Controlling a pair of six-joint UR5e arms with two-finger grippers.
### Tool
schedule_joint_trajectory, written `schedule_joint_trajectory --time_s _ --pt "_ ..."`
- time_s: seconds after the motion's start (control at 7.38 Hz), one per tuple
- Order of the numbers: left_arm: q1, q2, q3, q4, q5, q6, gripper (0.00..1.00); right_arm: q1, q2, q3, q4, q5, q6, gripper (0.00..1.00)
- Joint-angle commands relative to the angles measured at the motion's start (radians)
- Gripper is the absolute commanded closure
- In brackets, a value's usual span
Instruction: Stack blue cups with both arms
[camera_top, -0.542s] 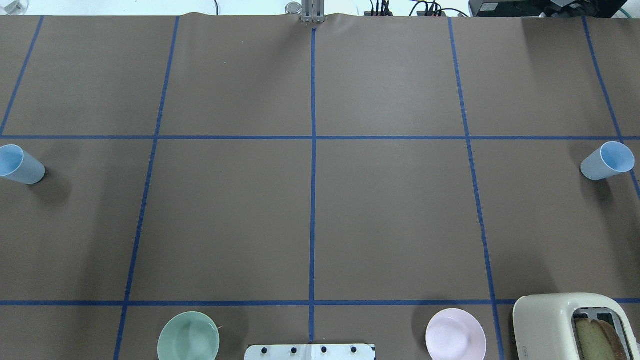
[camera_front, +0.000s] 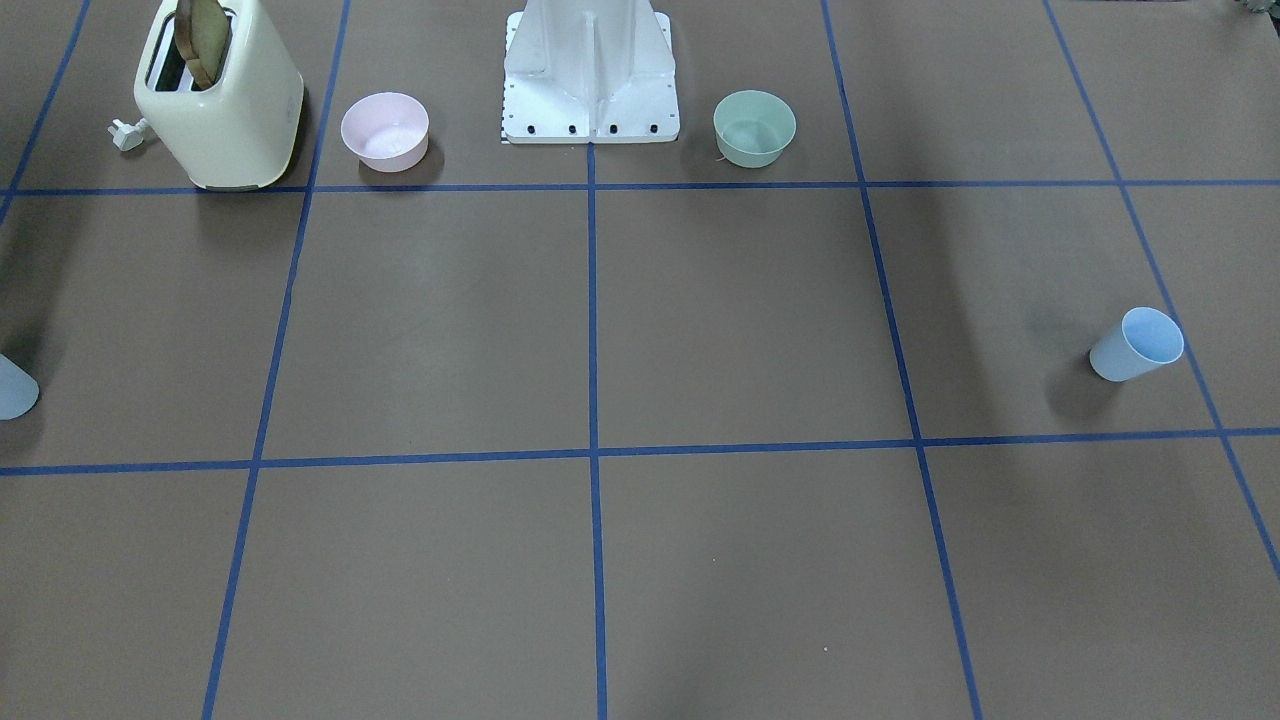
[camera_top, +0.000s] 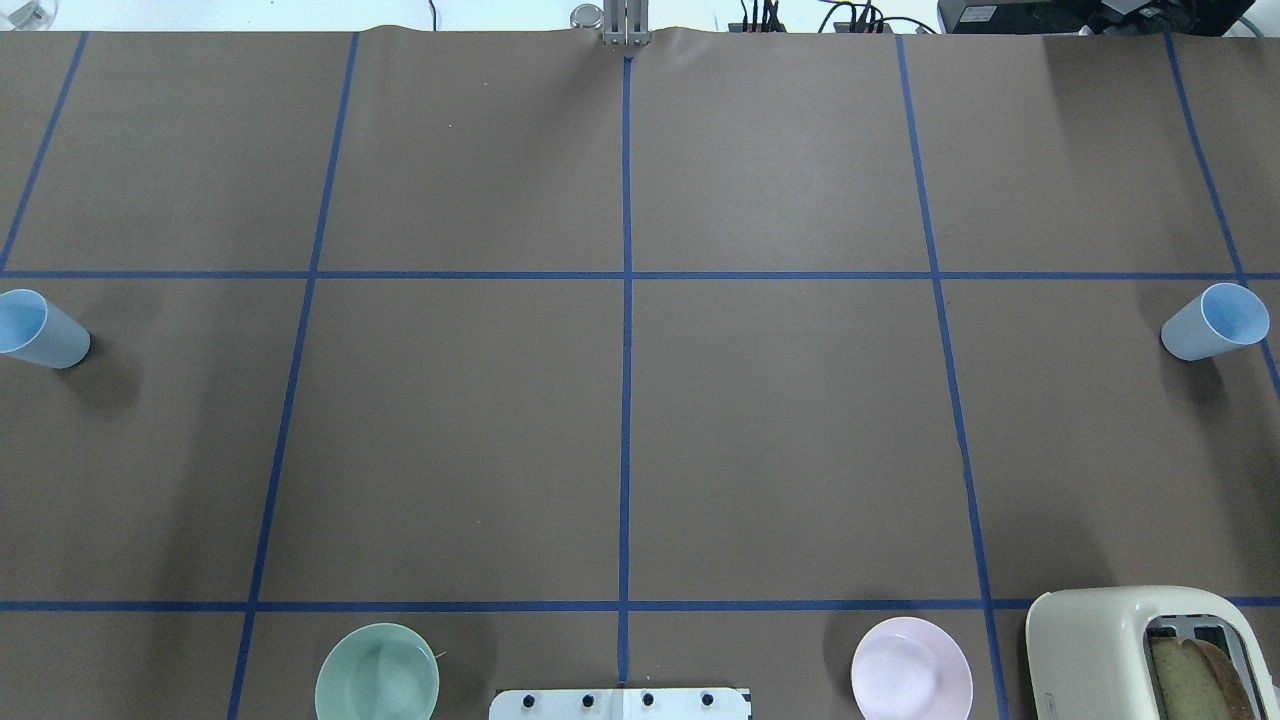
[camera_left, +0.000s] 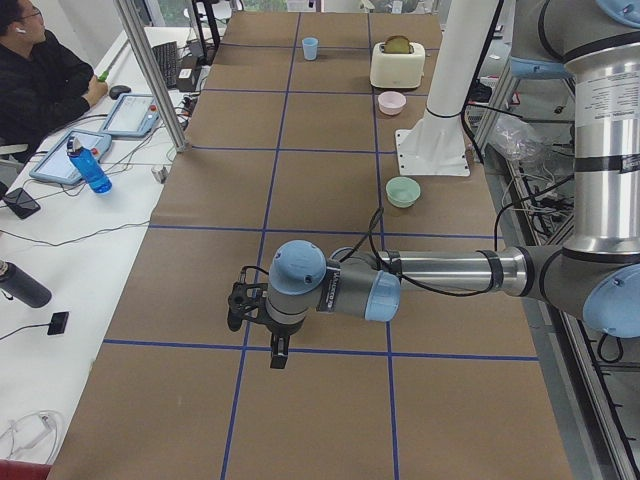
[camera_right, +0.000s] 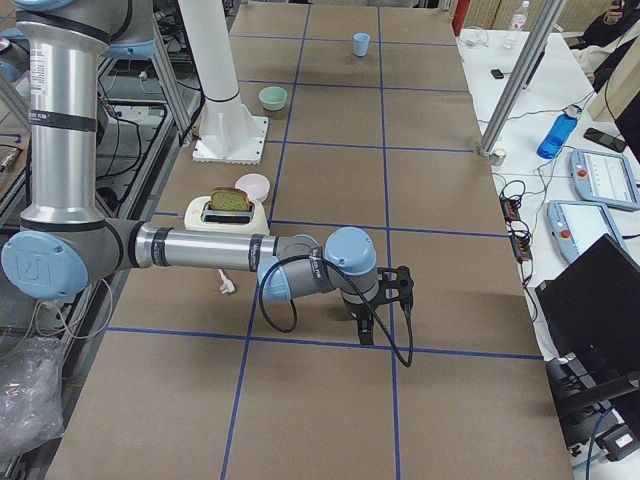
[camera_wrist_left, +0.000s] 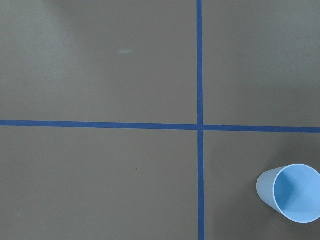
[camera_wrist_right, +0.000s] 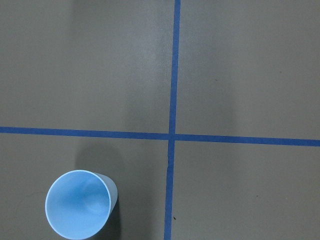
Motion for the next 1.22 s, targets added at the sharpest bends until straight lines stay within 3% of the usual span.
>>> schedule_joint_trajectory --time_s 0.0,0.27,0.68,1.08 --pt "0.002 -0.006 -0.005 0.000 -0.001 -0.009 0.02 -0.001 0.005 -0.017 0.000 -0.007 0.002 0.00" --pt "0.020 -0.050 0.000 0.000 0.000 -0.084 0.02 -0.030 0.009 -0.033 -0.003 -0.001 0.005 0.00" --pt "0.139 -0.082 0.003 -0.003 0.003 -0.161 0.02 -0.059 0.037 -0.027 0.001 0.000 0.078 0.00" --pt "0.224 -0.185 0.133 -0.040 0.013 -0.140 0.02 -0.127 0.080 -0.054 0.001 -0.026 0.123 0.00"
